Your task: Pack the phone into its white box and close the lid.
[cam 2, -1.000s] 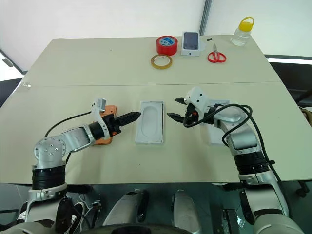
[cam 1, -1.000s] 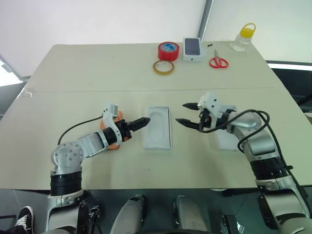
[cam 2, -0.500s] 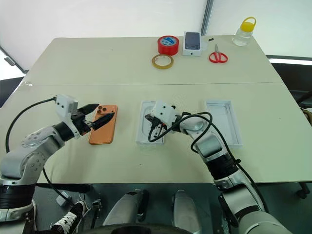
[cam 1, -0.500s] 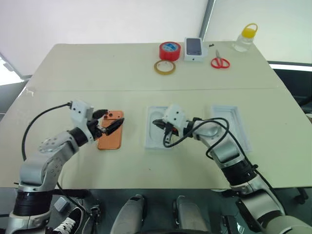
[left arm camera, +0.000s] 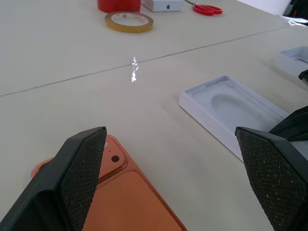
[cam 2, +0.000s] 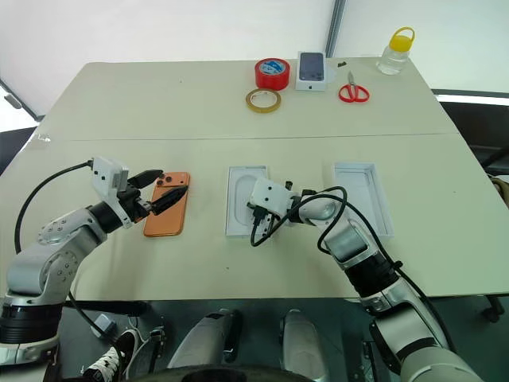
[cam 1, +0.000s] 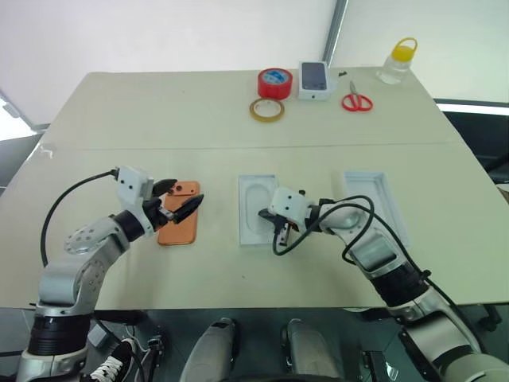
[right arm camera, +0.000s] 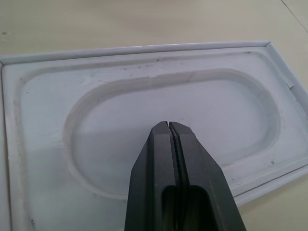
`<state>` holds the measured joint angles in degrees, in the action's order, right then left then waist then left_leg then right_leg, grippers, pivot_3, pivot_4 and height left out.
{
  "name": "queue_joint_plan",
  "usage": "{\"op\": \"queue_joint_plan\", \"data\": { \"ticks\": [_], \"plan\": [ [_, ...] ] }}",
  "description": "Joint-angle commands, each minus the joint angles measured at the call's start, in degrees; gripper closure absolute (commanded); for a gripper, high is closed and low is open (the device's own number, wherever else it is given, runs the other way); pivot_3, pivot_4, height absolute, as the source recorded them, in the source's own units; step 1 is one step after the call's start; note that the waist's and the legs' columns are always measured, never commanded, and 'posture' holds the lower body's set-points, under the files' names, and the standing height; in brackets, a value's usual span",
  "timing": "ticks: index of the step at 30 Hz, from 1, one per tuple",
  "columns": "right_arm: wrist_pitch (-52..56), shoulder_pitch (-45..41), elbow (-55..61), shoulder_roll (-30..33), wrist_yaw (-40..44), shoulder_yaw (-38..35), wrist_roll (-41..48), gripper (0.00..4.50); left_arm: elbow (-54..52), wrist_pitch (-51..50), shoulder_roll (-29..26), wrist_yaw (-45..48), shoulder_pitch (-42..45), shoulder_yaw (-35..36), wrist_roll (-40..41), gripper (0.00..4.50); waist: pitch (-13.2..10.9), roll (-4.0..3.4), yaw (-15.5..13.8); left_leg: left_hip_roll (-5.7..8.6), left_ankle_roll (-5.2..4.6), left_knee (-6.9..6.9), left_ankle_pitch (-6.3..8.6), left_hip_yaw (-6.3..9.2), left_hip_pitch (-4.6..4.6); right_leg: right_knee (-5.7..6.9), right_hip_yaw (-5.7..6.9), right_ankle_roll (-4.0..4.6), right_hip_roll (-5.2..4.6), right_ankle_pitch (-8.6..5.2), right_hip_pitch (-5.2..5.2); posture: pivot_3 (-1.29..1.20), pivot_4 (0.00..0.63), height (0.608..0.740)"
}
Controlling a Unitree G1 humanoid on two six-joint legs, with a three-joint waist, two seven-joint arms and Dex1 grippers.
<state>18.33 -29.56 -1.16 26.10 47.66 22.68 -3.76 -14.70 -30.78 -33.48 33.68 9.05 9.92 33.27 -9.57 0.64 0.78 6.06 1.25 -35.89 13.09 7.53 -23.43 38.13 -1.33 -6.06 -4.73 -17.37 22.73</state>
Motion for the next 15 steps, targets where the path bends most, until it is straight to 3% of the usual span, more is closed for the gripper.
{"op": "queue_joint_plan", "data": {
  "ticks": [1, 7, 15],
  "plan": [
    [-0.5, 0.0, 1.5, -0.4, -0.2, -0.5, -0.2, 4.46, -2.1, -0.1, 0.4, 0.1, 0.3, 0.6, 0.3, 0.00, 0.0, 0.00, 0.0, 0.00, 0.00, 0.00, 0.00, 0.00, 0.00, 0.00, 0.00, 0.00, 0.00, 0.00, 0.00, 0.00, 0.150, 0.740],
    [2.2, -1.7, 3.1, -4.9, -2.1, -3.4, 3.1, 4.46, -1.6, -3.4, 0.2, -1.1, -0.1, 2.4, 1.7, 0.00, 0.0, 0.00, 0.2, -0.02, 0.00, 0.02, 0.00, 0.01, 0.00, 0.04, -0.01, 0.01, 0.02, 0.01, 0.03, 0.00, 0.150, 0.740],
    [2.6, -8.1, 1.9, -11.9, -5.2, -4.1, 4.6, 4.46, 6.7, -23.4, -1.7, -5.9, 3.8, 17.0, 19.5, 0.00, 0.0, 0.01, 0.6, -0.05, 0.00, 0.02, 0.00, 0.06, 0.00, 0.10, 0.01, 0.01, 0.08, 0.01, 0.10, 0.00, 0.150, 0.740]
  ]
}}
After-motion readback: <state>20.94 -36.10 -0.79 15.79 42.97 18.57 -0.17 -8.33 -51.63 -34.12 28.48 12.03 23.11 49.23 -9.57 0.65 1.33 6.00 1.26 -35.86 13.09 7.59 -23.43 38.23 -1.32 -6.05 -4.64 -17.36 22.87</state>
